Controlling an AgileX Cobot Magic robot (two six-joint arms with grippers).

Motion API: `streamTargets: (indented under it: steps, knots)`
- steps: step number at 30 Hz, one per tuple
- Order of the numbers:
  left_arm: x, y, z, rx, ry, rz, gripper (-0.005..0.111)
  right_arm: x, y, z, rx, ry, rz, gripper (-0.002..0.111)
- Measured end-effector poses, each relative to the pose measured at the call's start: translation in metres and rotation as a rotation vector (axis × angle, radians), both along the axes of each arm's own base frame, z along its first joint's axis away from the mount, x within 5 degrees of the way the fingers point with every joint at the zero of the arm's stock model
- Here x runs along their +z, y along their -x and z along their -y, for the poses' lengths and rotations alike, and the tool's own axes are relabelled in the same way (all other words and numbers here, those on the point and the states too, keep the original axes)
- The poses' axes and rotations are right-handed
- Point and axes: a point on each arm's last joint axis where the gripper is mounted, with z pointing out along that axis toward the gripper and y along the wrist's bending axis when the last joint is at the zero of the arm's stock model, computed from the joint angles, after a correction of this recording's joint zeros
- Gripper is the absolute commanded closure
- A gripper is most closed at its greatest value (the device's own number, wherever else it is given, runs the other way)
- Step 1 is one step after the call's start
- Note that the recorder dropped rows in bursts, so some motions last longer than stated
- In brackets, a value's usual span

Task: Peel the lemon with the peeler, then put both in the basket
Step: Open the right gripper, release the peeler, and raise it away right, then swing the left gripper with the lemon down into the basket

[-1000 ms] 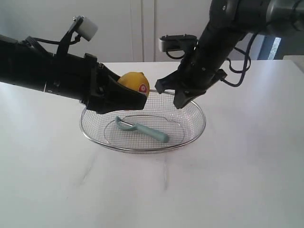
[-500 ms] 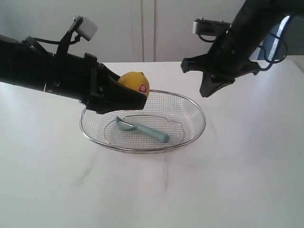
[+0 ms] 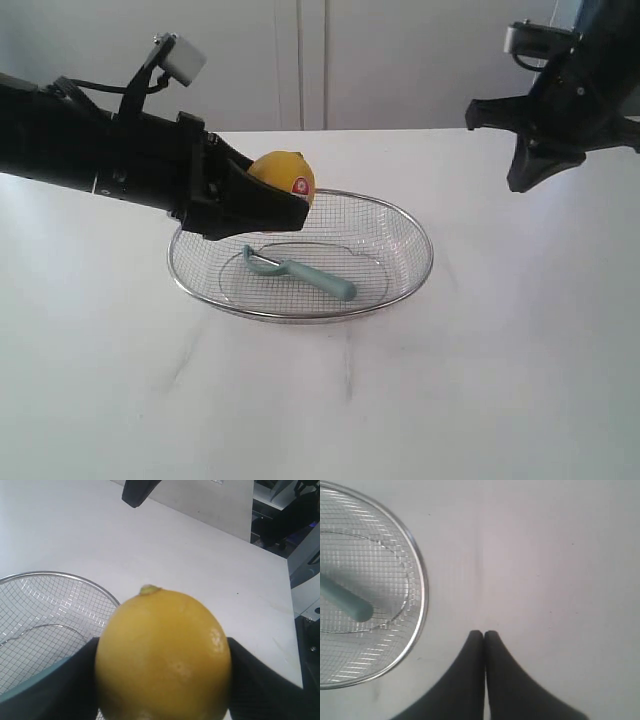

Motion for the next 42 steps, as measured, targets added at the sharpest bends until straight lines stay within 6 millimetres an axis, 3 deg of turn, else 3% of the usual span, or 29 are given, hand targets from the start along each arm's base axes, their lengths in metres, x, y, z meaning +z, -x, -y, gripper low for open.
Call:
streamTargets:
  steps: [6, 30, 42]
  knots:
    - [0.0, 0.0, 0.0, 0.0, 0.0, 0.0, 0.107, -0.003, 0.0, 0.009, -0.018, 0.032, -0.007, 0.108]
    - [-0.001, 0.0, -0.001, 0.02, -0.008, -0.039, 0.107, -0.002, -0.002, 0.009, -0.022, 0.033, 0.019, 0.108]
    - [-0.011, -0.015, -0.02, 0.202, -0.375, -0.097, 0.107, -0.002, -0.003, 0.009, -0.025, 0.032, 0.023, 0.108]
